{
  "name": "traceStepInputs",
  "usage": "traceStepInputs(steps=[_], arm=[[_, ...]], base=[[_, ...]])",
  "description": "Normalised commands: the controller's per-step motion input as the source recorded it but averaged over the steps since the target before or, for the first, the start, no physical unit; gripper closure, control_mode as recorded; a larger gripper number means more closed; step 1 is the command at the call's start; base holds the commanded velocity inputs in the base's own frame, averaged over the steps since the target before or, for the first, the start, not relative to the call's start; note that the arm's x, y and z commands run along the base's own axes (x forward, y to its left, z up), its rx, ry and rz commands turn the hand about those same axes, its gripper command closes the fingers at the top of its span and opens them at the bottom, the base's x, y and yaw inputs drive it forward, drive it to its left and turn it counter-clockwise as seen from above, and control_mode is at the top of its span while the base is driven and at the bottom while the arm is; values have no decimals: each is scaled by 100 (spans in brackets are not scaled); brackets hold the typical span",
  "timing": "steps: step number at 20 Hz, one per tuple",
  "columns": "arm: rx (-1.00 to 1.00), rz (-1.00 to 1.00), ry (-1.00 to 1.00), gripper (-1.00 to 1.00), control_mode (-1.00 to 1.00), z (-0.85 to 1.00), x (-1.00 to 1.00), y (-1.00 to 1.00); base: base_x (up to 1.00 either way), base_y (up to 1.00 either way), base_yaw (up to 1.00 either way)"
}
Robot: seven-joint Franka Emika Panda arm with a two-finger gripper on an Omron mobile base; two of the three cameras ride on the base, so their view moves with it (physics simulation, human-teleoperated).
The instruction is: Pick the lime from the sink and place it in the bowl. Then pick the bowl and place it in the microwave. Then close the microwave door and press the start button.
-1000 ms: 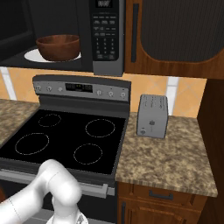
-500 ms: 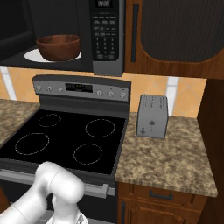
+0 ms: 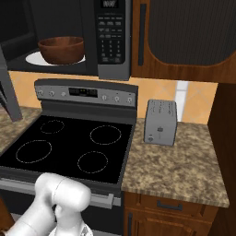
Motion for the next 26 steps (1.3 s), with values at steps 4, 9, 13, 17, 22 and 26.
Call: traceStepInputs(steps=[4,9,13,17,22,26], arm=[[11,36,0,-100,-100,14,79,-69],[8,40,0,-100,-100,3,100,-43],[8,39,0,-100,-100,0,100,-22],[7,34,0,-100,-100,0,100,-12],[9,27,8,-100,-100,1,100,-2],[8,25,12,-100,-100,0,100,0]], base=[[0,0,0],[0,0,0],[0,0,0],[0,0,0],[0,0,0],[0,0,0]])
